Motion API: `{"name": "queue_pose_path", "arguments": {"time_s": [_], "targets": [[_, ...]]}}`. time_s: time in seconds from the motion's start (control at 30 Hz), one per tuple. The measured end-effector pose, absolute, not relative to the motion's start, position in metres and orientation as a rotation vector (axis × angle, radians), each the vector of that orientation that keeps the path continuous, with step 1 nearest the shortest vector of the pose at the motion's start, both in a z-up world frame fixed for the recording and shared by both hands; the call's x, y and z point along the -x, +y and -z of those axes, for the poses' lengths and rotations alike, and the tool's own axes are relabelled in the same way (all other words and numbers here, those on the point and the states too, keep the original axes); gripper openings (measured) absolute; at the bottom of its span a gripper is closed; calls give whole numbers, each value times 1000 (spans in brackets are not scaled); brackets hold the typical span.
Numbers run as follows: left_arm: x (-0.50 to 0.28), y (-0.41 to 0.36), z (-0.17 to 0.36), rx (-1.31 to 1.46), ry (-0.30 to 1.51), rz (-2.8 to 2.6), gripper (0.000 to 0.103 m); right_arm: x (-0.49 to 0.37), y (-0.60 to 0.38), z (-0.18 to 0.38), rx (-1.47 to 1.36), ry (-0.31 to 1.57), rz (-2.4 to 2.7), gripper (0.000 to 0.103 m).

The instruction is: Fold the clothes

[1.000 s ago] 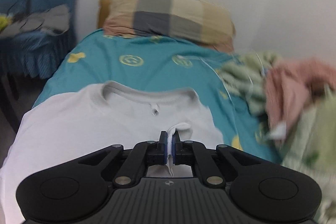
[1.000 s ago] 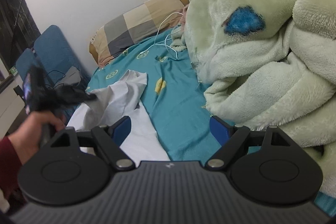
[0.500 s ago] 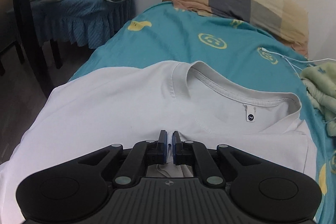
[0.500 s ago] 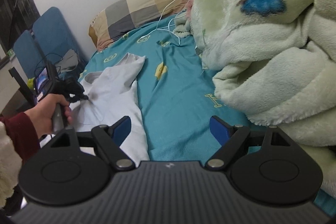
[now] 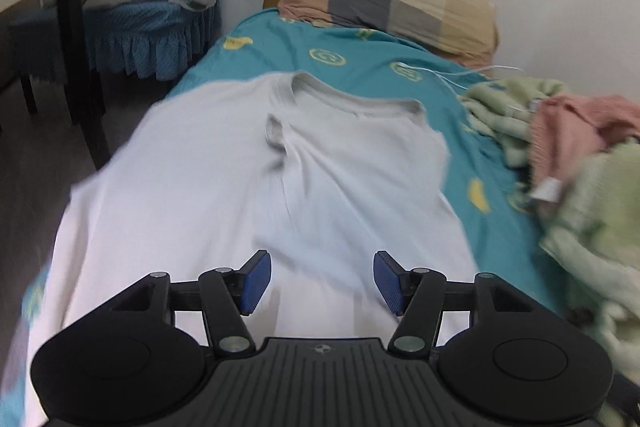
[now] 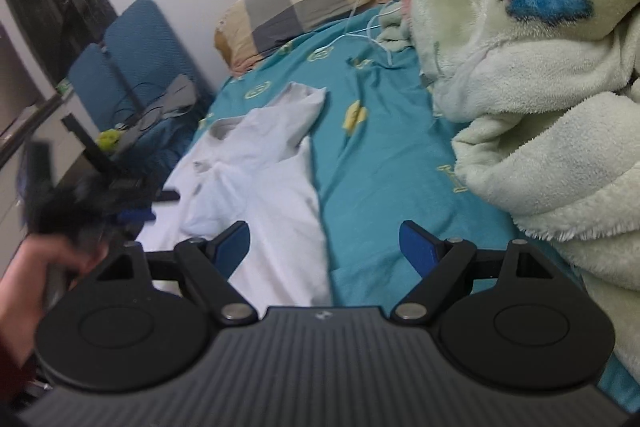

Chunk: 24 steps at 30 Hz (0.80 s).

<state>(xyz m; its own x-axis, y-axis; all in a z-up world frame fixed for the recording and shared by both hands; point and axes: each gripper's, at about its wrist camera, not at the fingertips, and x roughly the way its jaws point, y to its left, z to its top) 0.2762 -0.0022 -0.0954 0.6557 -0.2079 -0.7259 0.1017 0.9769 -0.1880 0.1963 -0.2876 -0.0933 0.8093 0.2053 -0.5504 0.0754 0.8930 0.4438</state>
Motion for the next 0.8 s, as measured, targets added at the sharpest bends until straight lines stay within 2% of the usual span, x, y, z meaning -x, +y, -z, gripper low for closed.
{"name": "queue_pose_path", "arguments": {"time_s": [0.2,0.37,0.63,0.8], "targets": [[-144,-16,70,149,823,259,60,-172,-280,82,-440,628,-96,83],[-80,-24,76,176,824,347,59,-143,-279,65,-440,665,-113,83],[-52,-54,95,104,851,511,52,-72,-321,52,-511,624,59,83],[-46,-91,110,12,866,614,50,-65,-338,60,-584,615,98,84]]}}
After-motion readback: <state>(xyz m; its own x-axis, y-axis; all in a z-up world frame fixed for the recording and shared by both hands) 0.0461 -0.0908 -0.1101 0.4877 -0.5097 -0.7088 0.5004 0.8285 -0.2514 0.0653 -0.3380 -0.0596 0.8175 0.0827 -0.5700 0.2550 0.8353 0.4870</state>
